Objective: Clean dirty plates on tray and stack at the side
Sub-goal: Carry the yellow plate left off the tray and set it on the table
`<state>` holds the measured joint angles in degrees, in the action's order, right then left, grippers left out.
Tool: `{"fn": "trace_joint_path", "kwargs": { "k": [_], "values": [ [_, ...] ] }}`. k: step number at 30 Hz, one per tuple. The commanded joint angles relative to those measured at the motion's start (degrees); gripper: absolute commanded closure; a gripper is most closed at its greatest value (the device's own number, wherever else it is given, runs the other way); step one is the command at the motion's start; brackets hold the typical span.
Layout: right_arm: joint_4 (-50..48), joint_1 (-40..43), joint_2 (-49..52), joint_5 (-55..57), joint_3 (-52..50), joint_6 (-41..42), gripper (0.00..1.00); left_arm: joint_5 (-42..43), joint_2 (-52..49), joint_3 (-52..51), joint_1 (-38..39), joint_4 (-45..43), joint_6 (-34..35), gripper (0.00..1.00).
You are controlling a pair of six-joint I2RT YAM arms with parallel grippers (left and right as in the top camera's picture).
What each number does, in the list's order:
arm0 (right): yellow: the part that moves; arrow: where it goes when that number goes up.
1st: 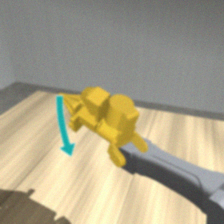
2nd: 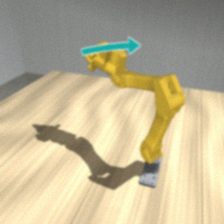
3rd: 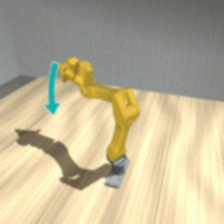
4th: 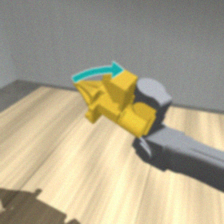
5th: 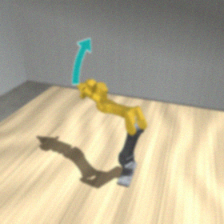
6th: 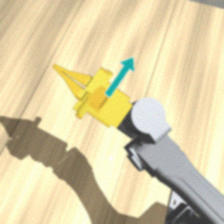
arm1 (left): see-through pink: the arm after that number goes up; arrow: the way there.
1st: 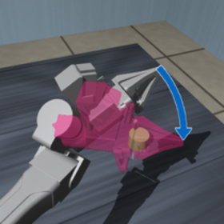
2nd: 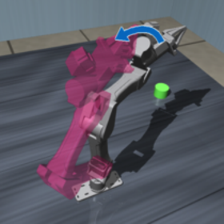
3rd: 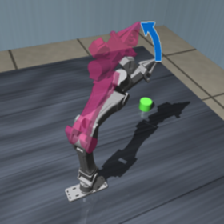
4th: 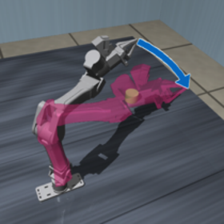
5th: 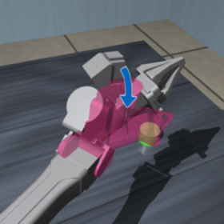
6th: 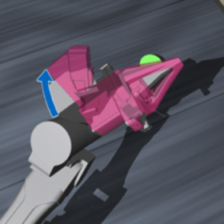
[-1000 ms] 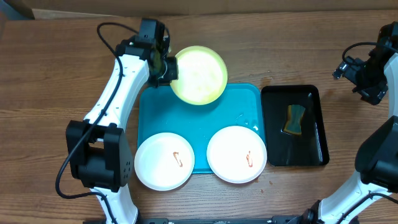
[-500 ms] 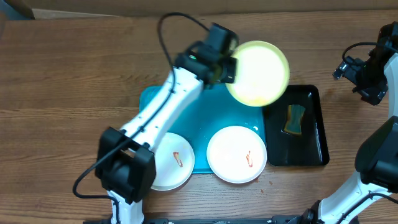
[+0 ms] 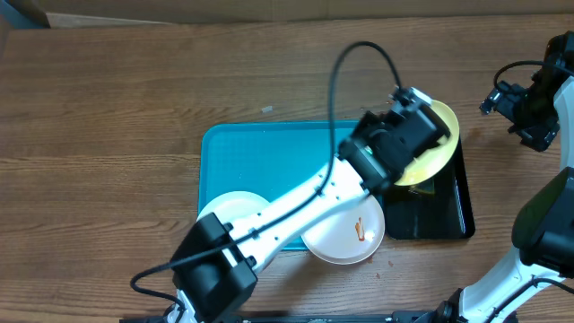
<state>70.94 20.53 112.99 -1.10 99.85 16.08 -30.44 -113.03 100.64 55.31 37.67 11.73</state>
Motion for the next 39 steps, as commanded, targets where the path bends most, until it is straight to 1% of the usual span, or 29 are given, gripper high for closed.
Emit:
{"fn": "trace_joint_path", "kwargs": {
  "k": [1, 8, 12, 14, 15, 17, 21, 24, 26, 29, 32, 34, 36, 39],
  "values": [
    [-0.2, 0.0, -0.8, 0.0, 0.7, 0.0, 0.00, -14.0, 0.9, 1.6, 3.8, -0.7, -5.5, 0.96],
    [-0.2, 0.0, -0.8, 0.0, 0.7, 0.0, 0.00, -24.7, 0.9, 1.6, 9.7, -0.8, -8.2, 0.96],
    [-0.2, 0.0, -0.8, 0.0, 0.7, 0.0, 0.00, -33.0, 0.9, 1.6, 12.9, -1.0, -10.3, 0.96],
    [-0.2, 0.0, -0.8, 0.0, 0.7, 0.0, 0.00, -36.7, 0.9, 1.6, 14.3, -1.0, -10.5, 0.96],
    [-0.2, 0.0, -0.8, 0.0, 0.7, 0.0, 0.00, -40.7, 0.9, 1.6, 15.5, -1.5, -10.5, 0.96],
    [-0.2, 0.0, -0.8, 0.0, 0.7, 0.0, 0.00, -43.7, 0.9, 1.6, 16.5, -2.2, -10.5, 0.96],
    [-0.2, 0.0, -0.8, 0.0, 0.7, 0.0, 0.00, -44.9, 1.0, 1.6, 17.4, -4.5, -10.2, 0.96],
    [-0.2, 0.0, -0.8, 0.0, 0.7, 0.0, 0.00, -44.2, 1.0, 1.6, 17.1, -5.2, -7.9, 0.96],
    [-0.2, 0.0, -0.8, 0.0, 0.7, 0.0, 0.00, -42.5, 1.0, 1.6, 16.5, -5.1, -6.3, 0.96],
    [-0.2, 0.0, -0.8, 0.0, 0.7, 0.0, 0.00, -36.6, 1.0, 1.6, 15.1, -4.7, -5.7, 0.96],
    [-0.2, 0.0, -0.8, 0.0, 0.7, 0.0, 0.00, -29.6, 1.0, 1.6, 13.0, -2.6, -1.6, 0.96],
    [-0.2, 0.0, -0.8, 0.0, 0.7, 0.0, 0.00, -22.6, 1.0, 1.6, 10.8, -0.8, 0.9, 0.96],
    [-0.2, 0.0, -0.8, 0.0, 0.7, 0.0, 0.00, -13.5, 1.0, 1.6, 7.8, 1.1, 3.0, 0.96],
    [-0.2, 0.0, -0.8, 0.0, 0.7, 0.0, 0.00, 4.3, 1.0, 1.6, 1.2, 4.5, 8.0, 0.95]
  ]
}}
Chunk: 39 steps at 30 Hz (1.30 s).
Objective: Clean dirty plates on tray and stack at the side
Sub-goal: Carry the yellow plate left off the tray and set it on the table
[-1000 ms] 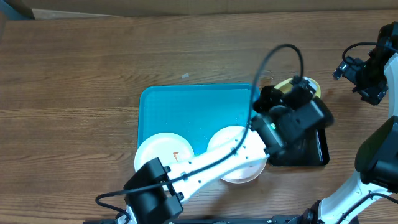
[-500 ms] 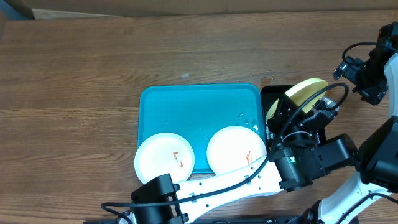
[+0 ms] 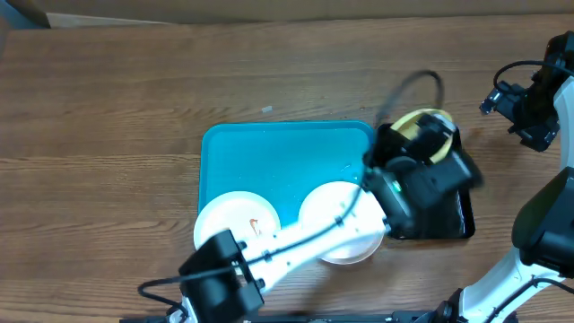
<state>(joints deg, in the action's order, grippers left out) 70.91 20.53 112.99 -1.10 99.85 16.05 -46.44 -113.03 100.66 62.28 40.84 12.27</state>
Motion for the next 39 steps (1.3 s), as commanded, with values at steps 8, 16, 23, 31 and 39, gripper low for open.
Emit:
{"fn": "trace_joint_path", "kwargs": {
  "k": [8, 16, 23, 31, 39],
  "values": [
    [-0.2, 0.0, -0.8, 0.0, 0.7, 0.0, 0.00, 68.5, 1.0, 1.6, -31.2, 6.5, 10.5, 0.96],
    [-0.2, 0.0, -0.8, 0.0, 0.7, 0.0, 0.00, 77.1, 1.0, 1.4, -58.8, 16.1, 9.4, 0.96],
    [-0.2, 0.0, -0.8, 0.0, 0.7, 0.0, 0.00, 69.1, 1.0, 0.7, -79.1, 22.8, 9.1, 0.96],
    [-0.2, 0.0, -0.8, 0.0, 0.7, 0.0, 0.00, 60.9, 1.0, -4.4, -94.5, 21.9, 9.2, 0.96],
    [-0.2, 0.0, -0.8, 0.0, 0.7, 0.0, 0.00, 60.4, 1.0, -12.3, -98.4, 12.5, 9.8, 0.94]
  ]
}}
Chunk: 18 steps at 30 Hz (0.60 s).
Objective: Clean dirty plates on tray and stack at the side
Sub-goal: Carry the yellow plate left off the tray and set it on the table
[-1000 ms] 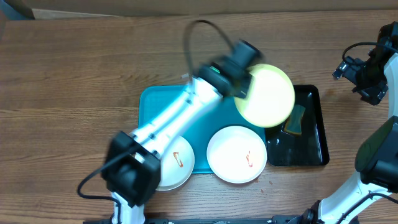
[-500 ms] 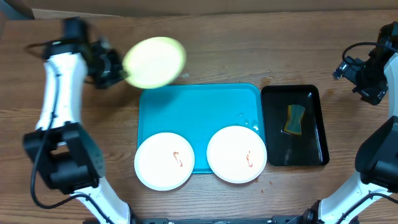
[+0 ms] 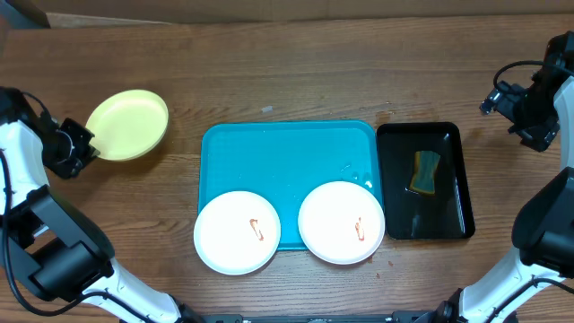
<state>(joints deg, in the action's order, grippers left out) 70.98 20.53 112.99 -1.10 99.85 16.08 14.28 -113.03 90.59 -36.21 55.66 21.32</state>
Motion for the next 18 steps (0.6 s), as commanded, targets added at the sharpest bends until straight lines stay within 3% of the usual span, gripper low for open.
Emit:
{"fn": "trace_joint_path", "kwargs": {
  "k": [1, 9, 12, 13, 15, 16, 18],
  "values": [
    [-0.2, 0.0, -0.8, 0.0, 0.7, 0.0, 0.00, -0.3, 1.0, -2.8, 0.1, -3.4, 1.2, 0.94],
    [-0.2, 0.0, -0.8, 0.0, 0.7, 0.0, 0.00, -3.3, 0.9, -7.0, 0.3, -11.1, 1.9, 0.91],
    [-0.2, 0.0, -0.8, 0.0, 0.7, 0.0, 0.00, -4.5, 0.9, -8.9, 0.3, -13.5, 1.9, 0.84],
    [-0.2, 0.0, -0.8, 0.0, 0.7, 0.0, 0.00, -4.3, 0.9, -9.2, 0.3, -13.8, 1.9, 0.78],
    [-0.2, 0.0, -0.8, 0.0, 0.7, 0.0, 0.00, -3.0, 0.9, -9.4, 0.5, -13.6, 1.8, 0.44],
    [-0.2, 0.0, -0.8, 0.0, 0.7, 0.0, 0.00, -1.3, 0.9, -9.3, 0.5, -13.4, 1.0, 0.34],
    [-0.2, 0.0, -0.8, 0.0, 0.7, 0.0, 0.00, 4.0, 1.0, -9.0, 0.6, -12.8, -1.5, 0.26]
  ]
}}
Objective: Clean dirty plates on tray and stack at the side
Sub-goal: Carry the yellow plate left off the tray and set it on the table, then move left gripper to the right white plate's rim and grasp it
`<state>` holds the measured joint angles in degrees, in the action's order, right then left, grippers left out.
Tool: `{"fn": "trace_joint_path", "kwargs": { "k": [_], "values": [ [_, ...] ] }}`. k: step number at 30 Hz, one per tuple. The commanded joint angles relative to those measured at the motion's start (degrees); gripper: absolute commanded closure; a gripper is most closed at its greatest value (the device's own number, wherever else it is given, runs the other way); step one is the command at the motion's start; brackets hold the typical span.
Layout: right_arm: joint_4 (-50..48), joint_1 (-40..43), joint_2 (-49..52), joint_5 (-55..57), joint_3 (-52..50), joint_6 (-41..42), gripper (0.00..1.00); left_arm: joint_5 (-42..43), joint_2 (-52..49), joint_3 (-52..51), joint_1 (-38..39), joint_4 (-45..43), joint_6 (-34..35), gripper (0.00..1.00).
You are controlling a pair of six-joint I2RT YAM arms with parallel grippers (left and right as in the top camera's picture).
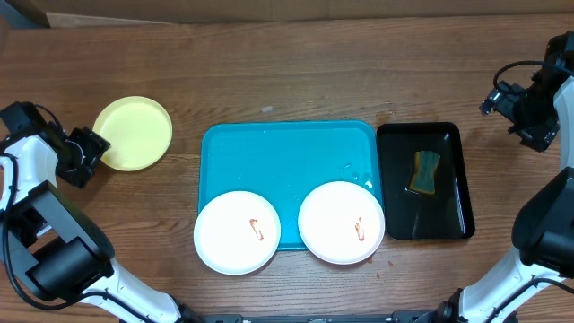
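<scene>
Two white plates with red smears, one (pixel 238 231) and the other (pixel 342 222), lie along the front edge of the teal tray (pixel 287 152). A clean-looking yellow plate (pixel 134 132) lies at the far left of the table. My left gripper (pixel 93 149) is at its lower left rim and seems shut on it. My right gripper (pixel 529 112) hovers at the far right, away from everything; its fingers do not show clearly.
A black tray (pixel 453 193) stands right of the teal tray, with a yellow-green sponge (pixel 425 170) in it. Bare wooden table (pixel 269 63) lies behind both trays.
The yellow plate and my left gripper have shifted slightly right and toward the front, and the plate now looks flatter. The white plates, sponge and right arm are unchanged.
My left arm first reached across the table with the yellow plate over the black tray, hiding part of the white plates. Later it was still there, blurred. Then arm and plate were at the far left of the table, where the plate now lies.
</scene>
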<state>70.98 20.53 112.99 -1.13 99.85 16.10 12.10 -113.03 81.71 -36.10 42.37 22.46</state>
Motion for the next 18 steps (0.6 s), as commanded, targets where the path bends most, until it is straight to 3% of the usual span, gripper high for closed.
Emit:
{"fn": "trace_joint_path", "kwargs": {
  "k": [1, 4, 10, 13, 17, 18],
  "values": [
    [-0.2, 0.0, -0.8, 0.0, 0.7, 0.0, 0.00, 12.6, 1.1, 0.9, 0.5, 1.7, -4.9, 0.26],
    [-0.2, 0.0, -0.8, 0.0, 0.7, 0.0, 0.00, 18.6, 2.4, 3.9, 0.8, 6.5, -5.8, 0.28],
    [-0.2, 0.0, -0.8, 0.0, 0.7, 0.0, 0.00, 19.5, 10.0, 7.4, 6.2, 22.0, -9.5, 0.37],
    [-0.2, 0.0, -0.8, 0.0, 0.7, 0.0, 0.00, 17.8, 14.9, 7.4, 13.9, 31.6, -13.5, 0.47],
    [-0.2, 0.0, -0.8, 0.0, 0.7, 0.0, 0.00, 10.6, 17.2, 7.3, 26.3, 38.4, -13.9, 0.57],
    [-0.2, 0.0, -0.8, 0.0, 0.7, 0.0, 0.00, 9.1, 17.1, 7.1, 31.5, 39.6, -13.2, 0.66]
  ]
}}
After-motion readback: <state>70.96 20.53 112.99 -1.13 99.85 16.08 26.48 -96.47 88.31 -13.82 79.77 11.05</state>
